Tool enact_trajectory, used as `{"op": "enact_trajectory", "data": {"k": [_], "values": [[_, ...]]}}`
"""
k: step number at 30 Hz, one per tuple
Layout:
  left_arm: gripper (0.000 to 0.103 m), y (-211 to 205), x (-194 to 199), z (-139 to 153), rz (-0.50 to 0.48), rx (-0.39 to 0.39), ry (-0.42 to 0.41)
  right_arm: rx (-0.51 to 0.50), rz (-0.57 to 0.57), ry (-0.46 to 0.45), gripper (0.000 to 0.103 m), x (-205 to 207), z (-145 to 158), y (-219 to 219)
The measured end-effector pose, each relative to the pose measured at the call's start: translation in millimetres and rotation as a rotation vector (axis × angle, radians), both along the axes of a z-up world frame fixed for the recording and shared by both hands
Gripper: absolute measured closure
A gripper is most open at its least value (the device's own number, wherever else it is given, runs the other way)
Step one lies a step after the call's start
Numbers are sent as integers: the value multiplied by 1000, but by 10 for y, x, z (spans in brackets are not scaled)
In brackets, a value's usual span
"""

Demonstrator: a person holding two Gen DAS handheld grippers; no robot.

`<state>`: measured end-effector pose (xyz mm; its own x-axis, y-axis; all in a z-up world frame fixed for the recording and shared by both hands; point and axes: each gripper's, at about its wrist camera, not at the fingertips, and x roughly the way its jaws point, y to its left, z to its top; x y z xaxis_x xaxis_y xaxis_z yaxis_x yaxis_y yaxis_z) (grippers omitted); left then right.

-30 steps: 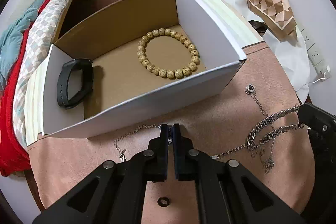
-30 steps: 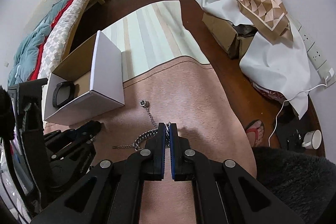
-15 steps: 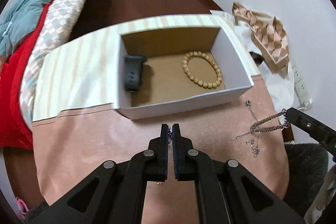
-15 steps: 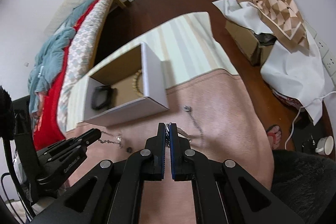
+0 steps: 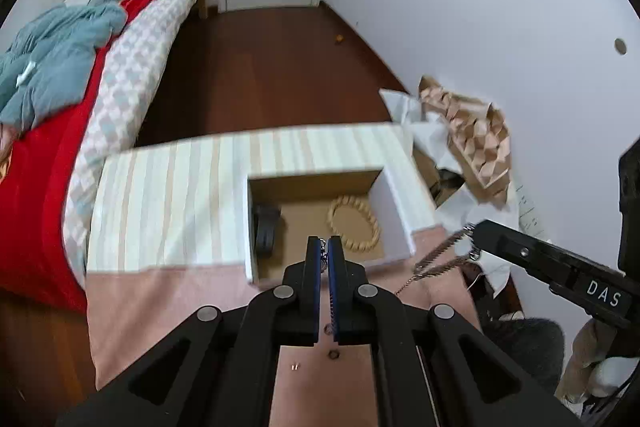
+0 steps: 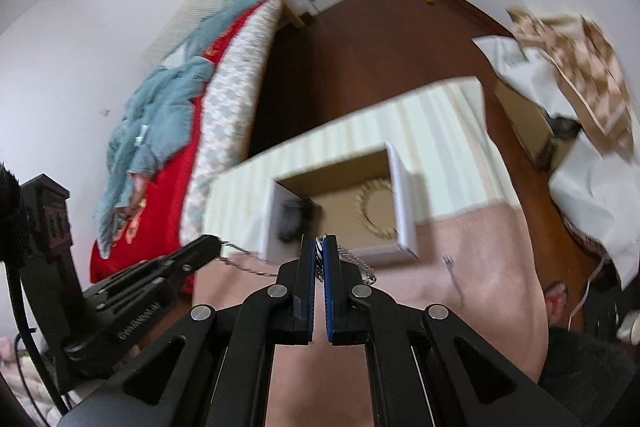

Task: Organize jewelry
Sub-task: 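Lift the chain bracelet into the white box and open the right tool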

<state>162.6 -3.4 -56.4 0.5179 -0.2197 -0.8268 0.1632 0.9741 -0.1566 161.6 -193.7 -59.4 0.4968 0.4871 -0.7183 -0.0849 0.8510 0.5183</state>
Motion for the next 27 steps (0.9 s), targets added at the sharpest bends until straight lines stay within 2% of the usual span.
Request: {"op": "enact_trajectory", "data": {"k": [3, 7, 13, 18, 23, 27], "values": [[102, -1, 155, 98, 0, -3, -24, -36, 21, -33, 99, 200, 158, 93], [102, 16, 451, -16, 2, -12, 6, -70, 51, -11, 99, 565, 95, 217], [102, 9, 877, -488, -2, -6, 122, -101, 79, 83, 99, 1083, -287, 350], [102, 18, 1146, -842, 6, -3, 209, -150, 73, 142, 99, 1343, -628, 411], [98, 65, 1213, -971, 37, -27, 263, -165, 71, 183, 99, 1385, -855, 419], [97, 123, 1164, -941, 69, -53, 266, -110, 159, 281, 98, 1315, -1048, 522]]}}
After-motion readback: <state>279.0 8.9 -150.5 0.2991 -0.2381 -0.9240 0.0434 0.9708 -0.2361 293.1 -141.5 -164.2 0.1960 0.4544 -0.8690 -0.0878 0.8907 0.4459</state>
